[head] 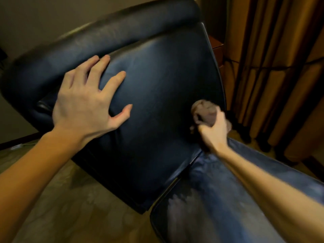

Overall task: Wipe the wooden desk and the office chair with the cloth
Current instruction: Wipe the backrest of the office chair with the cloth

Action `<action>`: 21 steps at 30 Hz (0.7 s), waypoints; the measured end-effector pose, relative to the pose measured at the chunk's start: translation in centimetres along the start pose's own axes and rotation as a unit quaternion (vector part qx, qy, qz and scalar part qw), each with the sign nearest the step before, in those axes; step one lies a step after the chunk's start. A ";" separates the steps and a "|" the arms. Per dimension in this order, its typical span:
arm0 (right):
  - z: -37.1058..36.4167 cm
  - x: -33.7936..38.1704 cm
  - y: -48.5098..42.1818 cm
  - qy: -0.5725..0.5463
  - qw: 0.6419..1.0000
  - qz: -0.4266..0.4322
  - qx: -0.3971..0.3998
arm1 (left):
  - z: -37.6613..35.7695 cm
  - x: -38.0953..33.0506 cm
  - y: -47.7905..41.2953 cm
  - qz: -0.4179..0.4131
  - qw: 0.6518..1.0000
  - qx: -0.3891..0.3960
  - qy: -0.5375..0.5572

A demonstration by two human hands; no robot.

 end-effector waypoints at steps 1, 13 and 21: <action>-1.6 -0.2 2.7 -0.010 1.000 -0.009 0.018 | 0.0 -0.1 -0.2 0.001 1.000 0.000 0.001; -2.0 2.2 18.4 -0.065 0.955 0.166 0.238 | 0.9 -0.4 -0.1 0.000 1.000 -0.002 0.021; 8.1 0.7 -0.8 -0.051 0.995 0.065 -0.058 | 0.5 -0.4 -0.1 0.003 1.000 -0.001 0.028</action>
Point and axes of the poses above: each hand's wrist, its own y-axis away from the middle knuckle, its own z-axis out of the back of the hand, x = y × z, the point moved 3 cm from there along -y, towards the middle knuckle, and after that the axes turned 5 degrees about -z, right-handed, at the moved point
